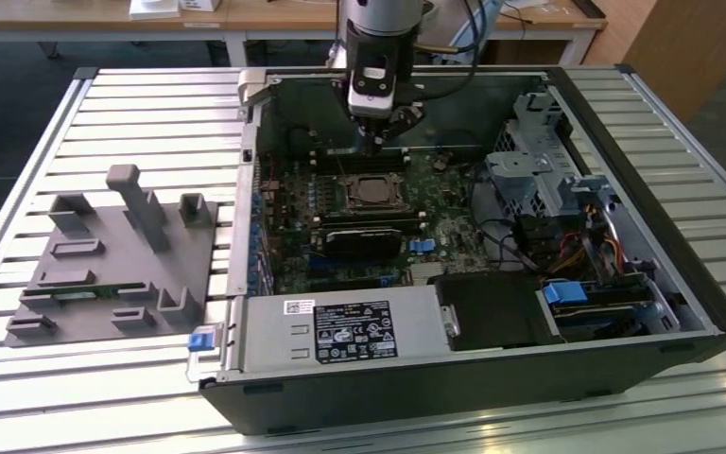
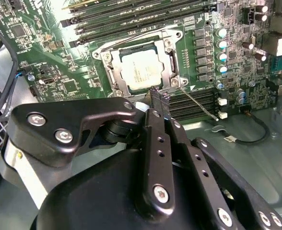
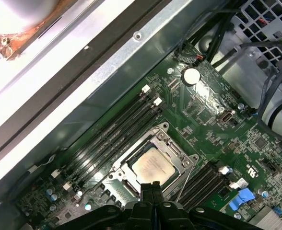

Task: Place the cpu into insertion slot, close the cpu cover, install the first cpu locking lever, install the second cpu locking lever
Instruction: 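Install the first cpu locking lever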

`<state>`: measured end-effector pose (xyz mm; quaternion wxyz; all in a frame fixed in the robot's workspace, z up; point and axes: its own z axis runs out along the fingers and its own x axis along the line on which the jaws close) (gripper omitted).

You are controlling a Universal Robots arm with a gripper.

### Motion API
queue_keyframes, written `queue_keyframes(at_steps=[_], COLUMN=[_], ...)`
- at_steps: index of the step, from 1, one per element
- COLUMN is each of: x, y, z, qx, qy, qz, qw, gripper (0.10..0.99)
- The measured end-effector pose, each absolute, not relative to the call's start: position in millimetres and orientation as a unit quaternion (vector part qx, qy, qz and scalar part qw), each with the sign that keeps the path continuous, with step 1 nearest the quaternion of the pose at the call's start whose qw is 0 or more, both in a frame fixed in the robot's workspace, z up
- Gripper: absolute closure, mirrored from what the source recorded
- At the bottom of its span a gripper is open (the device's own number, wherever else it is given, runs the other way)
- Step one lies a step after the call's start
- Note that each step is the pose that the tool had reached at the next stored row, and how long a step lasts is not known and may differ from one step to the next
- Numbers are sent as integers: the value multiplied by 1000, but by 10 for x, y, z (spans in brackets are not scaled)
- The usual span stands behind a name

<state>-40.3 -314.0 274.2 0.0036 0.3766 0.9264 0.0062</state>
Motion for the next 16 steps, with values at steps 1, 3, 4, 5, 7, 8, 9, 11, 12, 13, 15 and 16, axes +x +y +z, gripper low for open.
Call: queue_keyframes(at_steps=[1,3,4,5,7,8,9,11,12,13,15,16], x=[-403,-403,-403,-403,-403,-403,-403,-403,-403,-403,-403,-403], y=[-3140,-3140,-3140,-3140,-3140,-3140,-3140,-3140,-3140,-3140,-3140,-3140], z=[2742,2742,2742,2742,2742,2742,2742,2742,2742,2742,2742,2742], qx=[375,371,370,368,364,362,360,356,355,353,349,347], qy=[927,928,929,930,931,932,933,934,935,936,937,938], qz=[6,6,6,6,6,6,6,6,6,6,6,6], qw=[4,4,4,4,4,4,4,4,4,3,3,3], gripper=[980,980,980,980,980,980,980,980,980,980,980,980])
